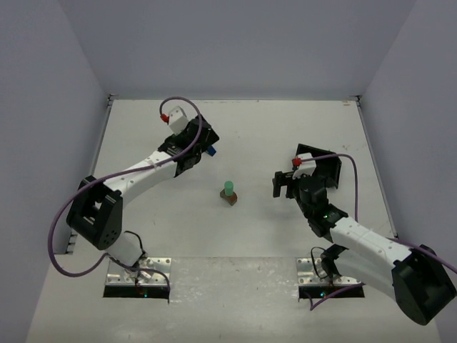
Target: Build the wood block tower
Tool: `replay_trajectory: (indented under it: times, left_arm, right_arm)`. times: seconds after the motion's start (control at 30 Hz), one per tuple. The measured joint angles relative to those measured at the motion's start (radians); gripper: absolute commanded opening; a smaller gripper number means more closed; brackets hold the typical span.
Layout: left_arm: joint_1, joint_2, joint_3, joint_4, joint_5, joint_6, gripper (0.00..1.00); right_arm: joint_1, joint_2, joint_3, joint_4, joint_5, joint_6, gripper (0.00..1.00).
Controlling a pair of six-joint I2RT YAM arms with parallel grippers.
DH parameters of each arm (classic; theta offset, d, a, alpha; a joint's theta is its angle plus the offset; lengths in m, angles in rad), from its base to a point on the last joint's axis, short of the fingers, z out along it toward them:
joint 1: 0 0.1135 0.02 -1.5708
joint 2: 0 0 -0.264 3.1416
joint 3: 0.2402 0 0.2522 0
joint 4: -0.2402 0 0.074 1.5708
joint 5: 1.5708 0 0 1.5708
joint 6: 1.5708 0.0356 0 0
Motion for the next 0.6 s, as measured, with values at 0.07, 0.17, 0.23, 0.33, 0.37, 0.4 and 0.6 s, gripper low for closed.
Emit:
replay_trajectory:
  times: [0.07,0.17,0.23,0.33,0.37,0.4,0.6]
  left_arm:
    - [0.005,0.036,0.018,0.006,-0.025,-0.043,1.0]
    - [0.01,0.095,0.061,-0.01,-0.055,-0.117,1.0]
    - [0.011,0.153,0.109,-0.011,-0.07,-0.167,1.0]
    - [0.011,0.239,0.157,-0.012,-0.075,-0.215,1.0]
    - [0.011,0.273,0.177,-0.02,-0.076,-0.226,1.0]
    - [0.011,0.308,0.2,-0.03,-0.076,-0.235,1.0]
    - [0.011,0.458,0.33,-0.113,-0.086,-0.283,1.0]
  right_arm:
    - [0.0,-0.009,-0.005,0.0,0.005,0.0,0.99]
    - [0.0,-0.016,-0.008,0.0,0.013,0.0,0.99]
    - [0.0,-0.016,-0.008,0.0,0.017,0.001,0.99]
    - [0.0,-0.016,-0.009,0.0,0.025,0.0,0.99]
    - [0.0,-0.016,-0.009,0.0,0.027,0.0,0.99]
    - [0.0,-0.015,-0.009,0.0,0.031,0.0,0.99]
    - [0.0,-0.014,-0.009,0.0,0.043,0.0,0.99]
